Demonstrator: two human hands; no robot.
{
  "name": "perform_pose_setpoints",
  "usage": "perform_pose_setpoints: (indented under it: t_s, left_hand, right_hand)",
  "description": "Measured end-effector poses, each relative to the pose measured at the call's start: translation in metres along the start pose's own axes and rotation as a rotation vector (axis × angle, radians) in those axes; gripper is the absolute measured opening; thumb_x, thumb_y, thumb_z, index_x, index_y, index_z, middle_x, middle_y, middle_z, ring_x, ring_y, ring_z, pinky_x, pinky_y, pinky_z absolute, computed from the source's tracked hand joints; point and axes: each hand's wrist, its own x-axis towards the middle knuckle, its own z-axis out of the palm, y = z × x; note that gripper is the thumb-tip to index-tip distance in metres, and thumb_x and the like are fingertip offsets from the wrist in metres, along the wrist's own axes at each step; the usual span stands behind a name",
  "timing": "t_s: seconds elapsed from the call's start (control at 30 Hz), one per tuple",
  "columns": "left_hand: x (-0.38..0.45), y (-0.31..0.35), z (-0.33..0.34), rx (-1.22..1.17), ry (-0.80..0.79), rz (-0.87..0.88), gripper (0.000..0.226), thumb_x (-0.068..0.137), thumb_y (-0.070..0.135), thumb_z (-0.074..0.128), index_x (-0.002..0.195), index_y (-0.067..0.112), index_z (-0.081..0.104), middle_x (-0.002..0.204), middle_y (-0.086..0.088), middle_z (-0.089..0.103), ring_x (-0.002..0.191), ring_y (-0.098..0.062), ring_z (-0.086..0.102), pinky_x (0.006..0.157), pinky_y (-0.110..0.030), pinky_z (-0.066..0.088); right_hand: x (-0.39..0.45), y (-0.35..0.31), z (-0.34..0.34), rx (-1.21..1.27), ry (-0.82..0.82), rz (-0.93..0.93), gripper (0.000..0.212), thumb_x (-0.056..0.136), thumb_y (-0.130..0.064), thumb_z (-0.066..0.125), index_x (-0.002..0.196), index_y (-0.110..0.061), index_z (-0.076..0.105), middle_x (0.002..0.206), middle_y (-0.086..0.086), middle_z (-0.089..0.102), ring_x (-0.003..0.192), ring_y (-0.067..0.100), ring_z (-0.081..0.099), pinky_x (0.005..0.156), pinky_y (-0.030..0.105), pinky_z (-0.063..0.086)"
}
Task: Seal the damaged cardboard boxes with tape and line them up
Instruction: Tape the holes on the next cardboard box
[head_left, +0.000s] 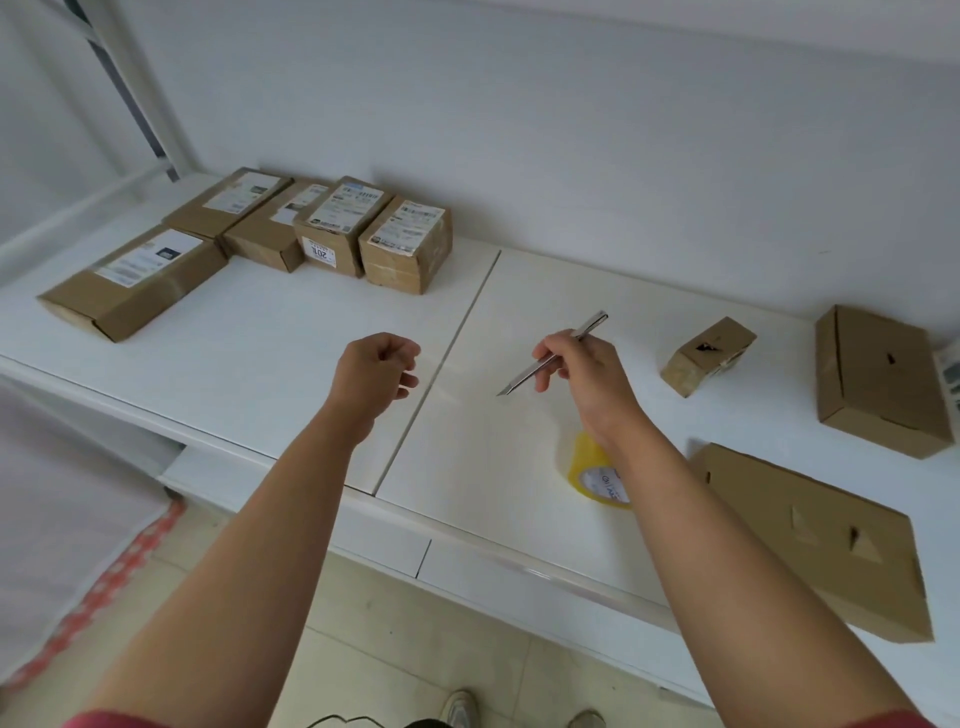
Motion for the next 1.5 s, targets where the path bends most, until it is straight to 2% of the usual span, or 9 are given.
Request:
perform_pose_setpoints:
  t_s: [0.17,0.5,0.63,0.8,1.07,1.17,1.23,1.37,1.5]
  left_hand:
    - [-0.002,-0.003,-0.005,0.016,0.027,-0.012,0.017,0.098,0.01,0.055,0.092,0.014,0.07,0.079,0.001,0.064,0.056,-0.004,0.062,0.053,-0.017,0.05]
    - [-0.003,-0.003,-0.003,0.011,0.02,-0.006,0.017,0.098,0.009,0.054,0.092,0.014,0.069,0.079,0.0,0.063,0.055,-0.003,0.061,0.053,-0.017,0.052]
    - [-0.002,-0.005,-0.005,0.019,0.027,0.006,0.02,0.098,0.007,0.053,0.089,0.016,0.069,0.079,-0.001,0.063,0.053,-0.001,0.062,0.052,-0.015,0.051]
    - [-0.003,-0.01,-0.003,0.016,0.062,0.011,0.023,0.097,0.006,0.053,0.084,0.018,0.067,0.076,0.002,0.063,0.053,-0.001,0.062,0.052,-0.015,0.051]
    - [0.001,-0.015,0.009,0.072,0.151,0.007,0.028,0.095,0.005,0.049,0.079,0.022,0.065,0.073,0.004,0.064,0.054,-0.002,0.061,0.048,-0.009,0.044]
    - [0.0,-0.015,0.008,0.157,0.188,0.034,0.026,0.093,0.004,0.049,0.084,0.019,0.067,0.078,0.002,0.066,0.073,-0.018,0.066,0.06,-0.023,0.053]
    - [0.006,-0.014,-0.005,0.205,0.25,0.068,0.023,0.091,0.003,0.05,0.091,0.014,0.07,0.081,-0.002,0.068,0.083,-0.027,0.067,0.075,-0.036,0.057]
    - [0.014,-0.01,-0.03,0.175,0.278,0.052,0.023,0.093,0.008,0.049,0.086,0.02,0.067,0.079,0.003,0.066,0.071,-0.017,0.065,0.06,-0.025,0.052]
    - [0.014,-0.008,-0.025,0.1,0.262,0.029,0.02,0.097,0.011,0.049,0.09,0.018,0.066,0.078,0.005,0.064,0.065,-0.011,0.062,0.056,-0.02,0.046]
  right_hand:
    - [-0.003,0.002,0.011,-0.096,0.018,0.003,0.028,0.093,-0.029,0.05,0.072,-0.019,0.065,0.06,0.002,0.068,0.071,0.0,0.054,0.072,0.026,0.039]
    - [-0.006,0.003,0.009,-0.122,-0.099,0.002,0.03,0.098,-0.041,0.05,0.086,-0.02,0.069,0.074,-0.002,0.075,0.091,-0.006,0.059,0.078,0.022,0.037]
    - [-0.004,0.006,0.013,-0.185,-0.125,0.006,0.028,0.099,-0.043,0.051,0.091,-0.022,0.067,0.077,-0.008,0.075,0.084,-0.009,0.059,0.071,0.013,0.041]
    - [-0.002,0.007,0.018,-0.212,-0.067,-0.019,0.023,0.099,-0.043,0.053,0.091,-0.026,0.066,0.078,-0.013,0.075,0.08,-0.015,0.057,0.064,0.0,0.037]
    - [-0.004,0.007,0.022,-0.234,-0.005,-0.047,0.018,0.097,-0.042,0.057,0.088,-0.03,0.066,0.077,-0.014,0.075,0.086,-0.008,0.063,0.069,0.003,0.039]
    - [-0.006,0.013,0.02,-0.413,-0.075,-0.146,0.021,0.097,-0.037,0.059,0.09,-0.021,0.07,0.077,-0.016,0.072,0.084,0.001,0.065,0.074,0.014,0.045]
    - [-0.008,0.017,0.017,-0.549,-0.091,-0.208,0.015,0.095,-0.037,0.062,0.091,-0.025,0.071,0.073,-0.016,0.067,0.07,-0.002,0.06,0.065,0.014,0.042]
    - [-0.009,0.011,0.013,-0.272,-0.048,-0.173,0.012,0.094,-0.027,0.065,0.084,-0.032,0.069,0.08,-0.018,0.073,0.081,0.0,0.068,0.075,0.014,0.048]
    - [-0.003,0.003,0.017,0.023,0.094,-0.001,0.008,0.094,-0.018,0.063,0.1,-0.019,0.069,0.087,-0.005,0.076,0.08,0.006,0.072,0.067,0.008,0.046]
